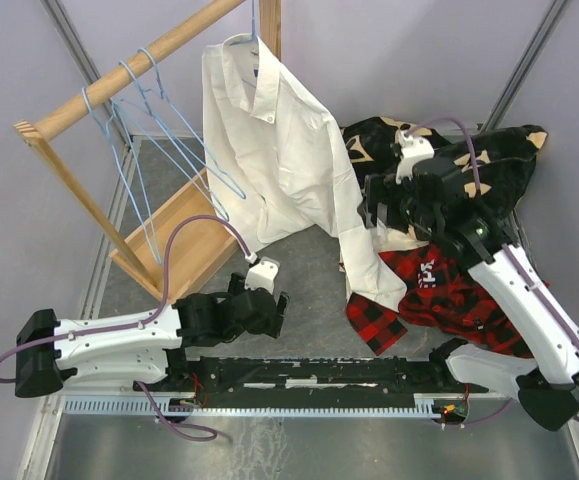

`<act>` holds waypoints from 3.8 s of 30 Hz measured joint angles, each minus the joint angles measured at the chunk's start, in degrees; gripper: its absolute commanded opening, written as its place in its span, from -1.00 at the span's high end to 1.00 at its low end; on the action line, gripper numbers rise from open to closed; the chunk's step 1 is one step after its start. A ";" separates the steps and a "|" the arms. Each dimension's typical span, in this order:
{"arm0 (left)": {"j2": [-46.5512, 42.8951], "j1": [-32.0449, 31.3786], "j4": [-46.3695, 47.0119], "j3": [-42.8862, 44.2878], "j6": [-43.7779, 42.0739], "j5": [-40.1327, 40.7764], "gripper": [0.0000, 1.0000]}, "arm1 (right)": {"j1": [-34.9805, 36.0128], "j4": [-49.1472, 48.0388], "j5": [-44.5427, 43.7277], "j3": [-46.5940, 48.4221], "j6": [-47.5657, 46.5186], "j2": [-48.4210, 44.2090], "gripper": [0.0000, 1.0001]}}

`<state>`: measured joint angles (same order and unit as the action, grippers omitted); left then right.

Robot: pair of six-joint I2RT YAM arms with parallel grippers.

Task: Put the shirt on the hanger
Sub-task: Adjust the shirt at the center of the board.

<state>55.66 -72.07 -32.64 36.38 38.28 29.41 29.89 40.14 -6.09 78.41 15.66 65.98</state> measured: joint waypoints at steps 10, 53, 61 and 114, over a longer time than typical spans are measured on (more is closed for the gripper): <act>1.53 0.00 0.22 -0.02 1.11 -0.04 -0.86 | 0.00 7.26 5.68 -18.03 11.34 -13.31 -0.98; -3.08 0.00 -1.77 -1.14 4.74 -1.49 -0.83 | 8.02 -45.44 -8.92 14.88 13.53 57.64 -0.63; -5.05 0.00 -2.32 -1.18 6.03 -1.49 -0.83 | 9.01 -45.11 -1.64 29.92 19.10 64.59 -0.65; -9.81 0.00 -3.21 -5.84 8.55 -1.53 -0.83 | 4.66 -63.47 1.88 11.02 42.69 60.78 -0.95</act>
<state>45.84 -72.07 -35.86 30.55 46.83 27.88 34.54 -23.33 -4.21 89.43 58.35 126.76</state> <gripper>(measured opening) 0.920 0.964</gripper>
